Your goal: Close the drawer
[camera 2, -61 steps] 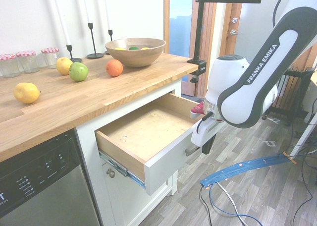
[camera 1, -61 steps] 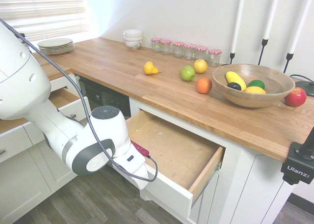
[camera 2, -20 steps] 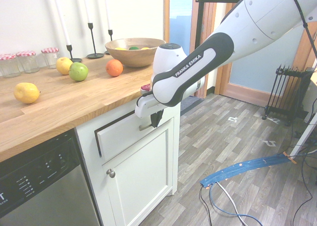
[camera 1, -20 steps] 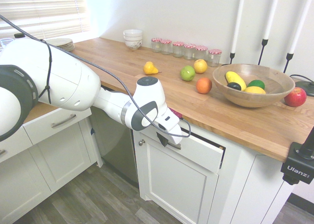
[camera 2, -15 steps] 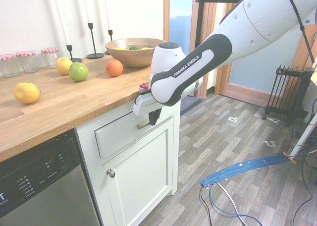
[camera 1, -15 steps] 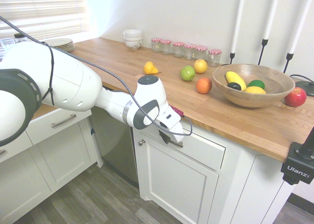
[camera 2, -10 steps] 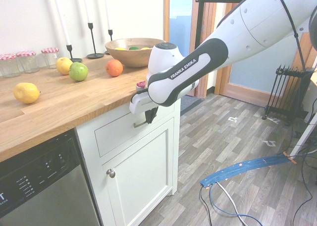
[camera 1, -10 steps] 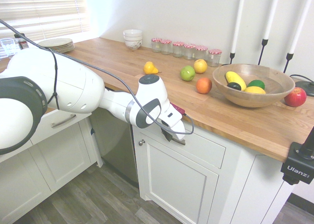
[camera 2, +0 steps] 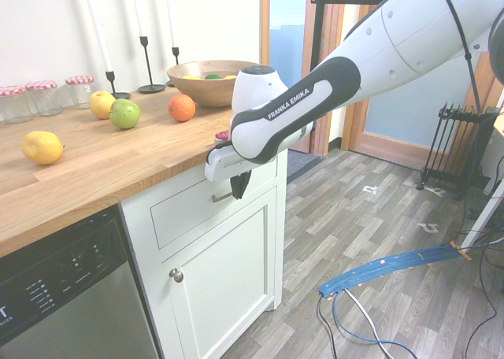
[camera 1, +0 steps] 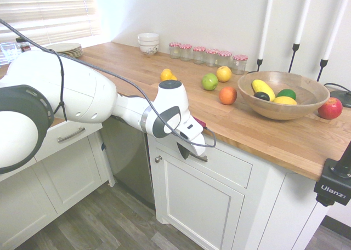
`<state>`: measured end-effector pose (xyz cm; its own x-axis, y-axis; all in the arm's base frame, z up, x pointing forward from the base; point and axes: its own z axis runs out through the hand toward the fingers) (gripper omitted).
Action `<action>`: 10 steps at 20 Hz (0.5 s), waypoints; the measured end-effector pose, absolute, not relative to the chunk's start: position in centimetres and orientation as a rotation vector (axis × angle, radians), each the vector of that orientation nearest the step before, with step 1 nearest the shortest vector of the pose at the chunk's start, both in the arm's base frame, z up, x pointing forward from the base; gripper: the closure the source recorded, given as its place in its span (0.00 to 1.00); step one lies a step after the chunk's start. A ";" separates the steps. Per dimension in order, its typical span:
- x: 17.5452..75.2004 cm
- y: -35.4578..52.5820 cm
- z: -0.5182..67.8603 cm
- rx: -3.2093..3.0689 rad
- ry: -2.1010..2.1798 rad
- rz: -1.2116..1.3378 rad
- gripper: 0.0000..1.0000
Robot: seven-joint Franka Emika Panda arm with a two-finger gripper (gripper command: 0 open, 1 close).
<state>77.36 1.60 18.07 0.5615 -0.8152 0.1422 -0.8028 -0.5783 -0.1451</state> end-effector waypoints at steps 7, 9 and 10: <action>72.1 -1.1 23.2 -2.827 1.377 -0.063 1.00; 70.3 -1.9 25.2 -2.839 1.347 -0.043 1.00; 69.4 -2.4 26.3 -2.843 1.333 -0.037 1.00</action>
